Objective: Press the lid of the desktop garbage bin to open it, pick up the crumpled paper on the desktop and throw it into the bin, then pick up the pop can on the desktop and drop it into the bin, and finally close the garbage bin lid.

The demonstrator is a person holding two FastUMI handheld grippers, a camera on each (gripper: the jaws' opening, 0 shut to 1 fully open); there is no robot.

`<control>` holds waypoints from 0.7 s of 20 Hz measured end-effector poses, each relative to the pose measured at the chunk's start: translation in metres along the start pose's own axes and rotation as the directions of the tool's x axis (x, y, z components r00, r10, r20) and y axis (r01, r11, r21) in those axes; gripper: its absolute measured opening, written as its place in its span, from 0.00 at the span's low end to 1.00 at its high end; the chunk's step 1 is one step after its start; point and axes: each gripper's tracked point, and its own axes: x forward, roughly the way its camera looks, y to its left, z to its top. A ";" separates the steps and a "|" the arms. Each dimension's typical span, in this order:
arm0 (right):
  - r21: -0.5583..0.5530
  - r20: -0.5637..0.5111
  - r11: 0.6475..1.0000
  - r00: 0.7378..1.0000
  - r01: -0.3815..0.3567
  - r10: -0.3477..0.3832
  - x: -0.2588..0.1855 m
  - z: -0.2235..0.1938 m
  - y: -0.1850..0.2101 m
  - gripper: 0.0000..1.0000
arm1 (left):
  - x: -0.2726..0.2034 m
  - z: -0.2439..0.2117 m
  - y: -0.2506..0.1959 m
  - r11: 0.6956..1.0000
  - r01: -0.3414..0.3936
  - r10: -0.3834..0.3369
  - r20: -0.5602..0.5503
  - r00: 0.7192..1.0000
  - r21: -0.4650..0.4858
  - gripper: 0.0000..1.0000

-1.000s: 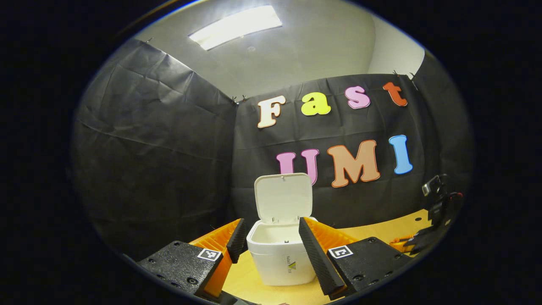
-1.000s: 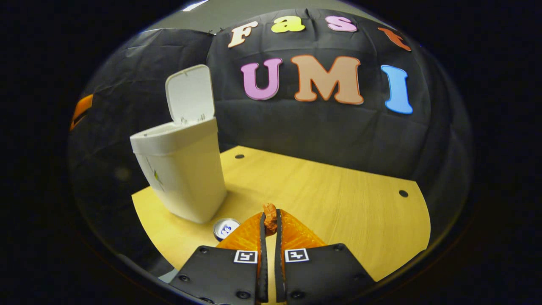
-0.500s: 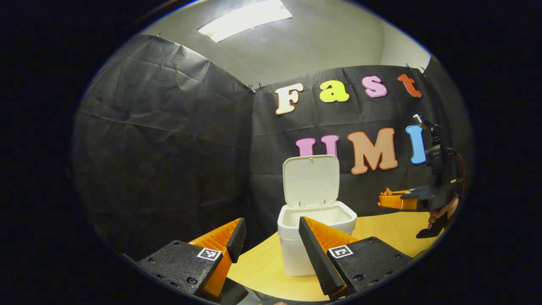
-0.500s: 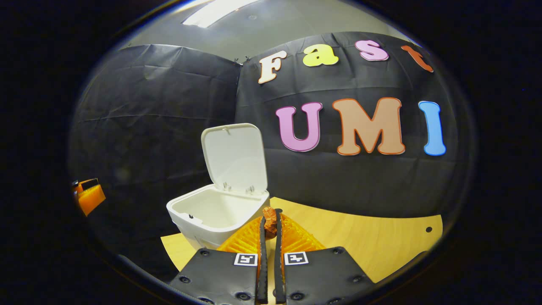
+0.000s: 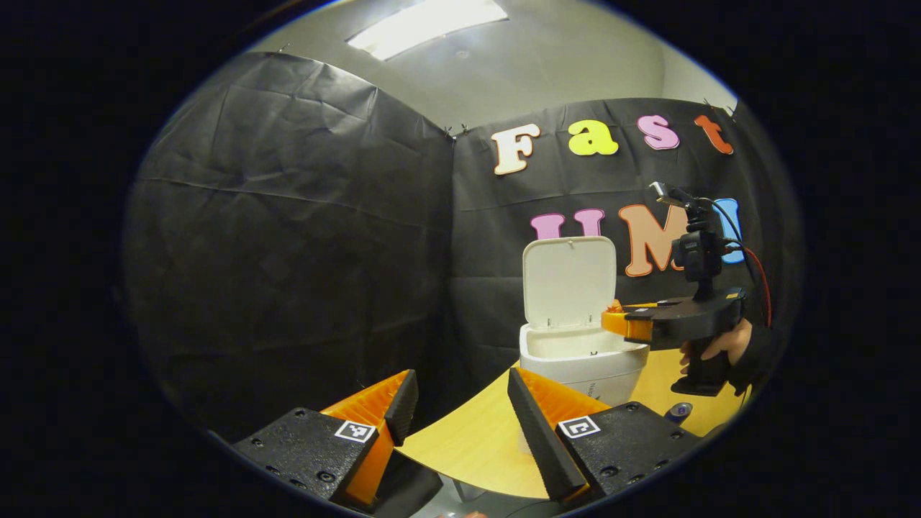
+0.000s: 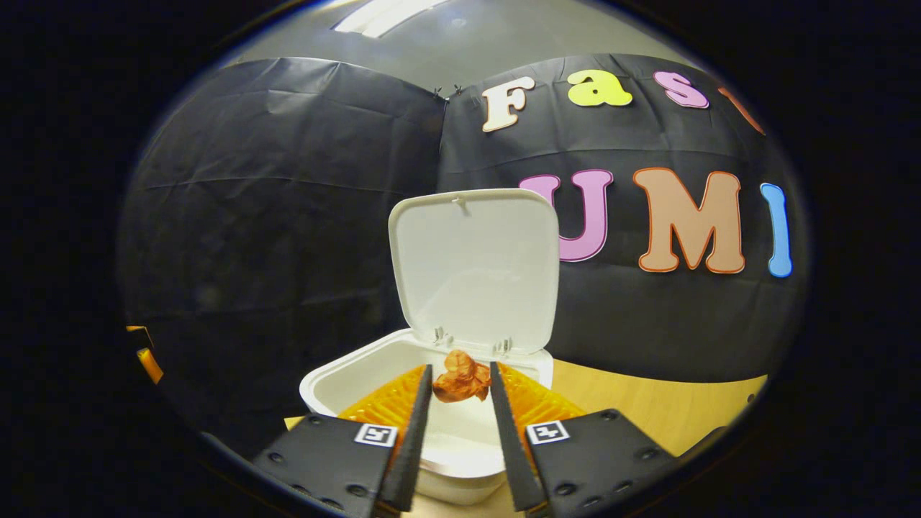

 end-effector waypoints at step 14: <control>0.035 0.105 0.964 0.959 0.262 -0.264 -0.128 -0.002 -0.127 0.98 | 0.012 0.026 -0.133 0.963 0.269 -0.267 0.069 0.961 -0.023 0.77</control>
